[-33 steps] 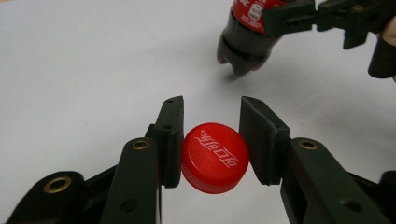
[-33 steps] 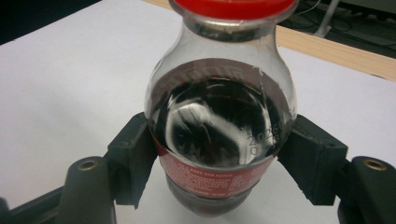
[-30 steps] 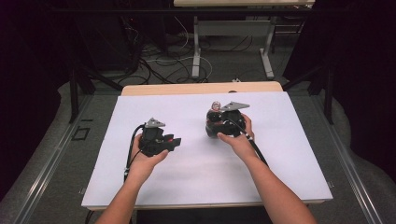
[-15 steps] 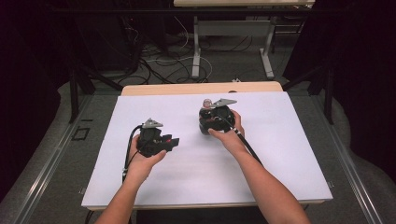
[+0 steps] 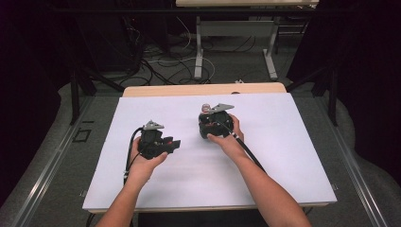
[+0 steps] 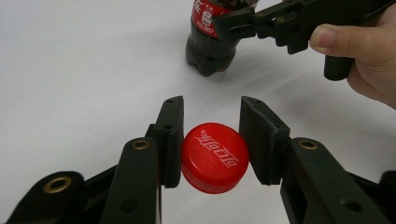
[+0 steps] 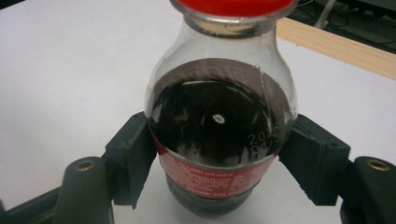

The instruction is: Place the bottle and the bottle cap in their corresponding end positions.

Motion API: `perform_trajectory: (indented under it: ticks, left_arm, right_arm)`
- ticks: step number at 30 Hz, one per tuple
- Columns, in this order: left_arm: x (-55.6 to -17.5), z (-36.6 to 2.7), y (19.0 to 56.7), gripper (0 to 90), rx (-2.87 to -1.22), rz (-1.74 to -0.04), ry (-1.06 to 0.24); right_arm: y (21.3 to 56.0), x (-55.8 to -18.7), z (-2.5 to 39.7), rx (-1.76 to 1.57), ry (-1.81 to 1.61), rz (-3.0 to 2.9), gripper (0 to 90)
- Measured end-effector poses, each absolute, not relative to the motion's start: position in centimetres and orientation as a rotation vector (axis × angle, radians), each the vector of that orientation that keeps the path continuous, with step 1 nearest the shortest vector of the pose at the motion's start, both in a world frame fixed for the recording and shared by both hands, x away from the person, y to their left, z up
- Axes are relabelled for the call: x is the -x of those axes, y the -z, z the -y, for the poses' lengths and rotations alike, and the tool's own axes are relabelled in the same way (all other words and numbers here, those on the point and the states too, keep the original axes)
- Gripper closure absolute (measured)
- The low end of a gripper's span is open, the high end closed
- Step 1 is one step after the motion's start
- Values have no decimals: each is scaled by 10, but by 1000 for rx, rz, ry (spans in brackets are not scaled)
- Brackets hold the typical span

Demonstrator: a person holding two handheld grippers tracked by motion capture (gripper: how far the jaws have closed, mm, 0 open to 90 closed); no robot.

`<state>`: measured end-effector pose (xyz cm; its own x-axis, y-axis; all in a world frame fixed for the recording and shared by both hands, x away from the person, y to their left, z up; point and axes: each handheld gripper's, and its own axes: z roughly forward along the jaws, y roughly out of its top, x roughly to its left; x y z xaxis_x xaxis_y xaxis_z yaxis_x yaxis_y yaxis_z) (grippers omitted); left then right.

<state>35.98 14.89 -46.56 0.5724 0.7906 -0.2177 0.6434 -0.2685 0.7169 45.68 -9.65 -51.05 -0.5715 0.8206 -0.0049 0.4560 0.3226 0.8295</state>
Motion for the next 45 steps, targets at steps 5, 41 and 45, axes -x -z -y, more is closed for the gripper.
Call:
perform_trajectory:
  ticks: [5, 41, 45]
  left_arm:
    - [-361, -147, 468, 615, -2007, -1150, -225]
    - [-374, -95, 510, 614, -2129, -1082, -177]
    - [-375, -82, 514, 614, -2137, -1060, -171]
  right_arm:
    - [512, -456, 99, -1138, -1168, -2167, 289]
    - [531, -393, 154, -1206, -918, -2337, 0]
    - [533, -386, 164, -1226, -912, -2333, 0]
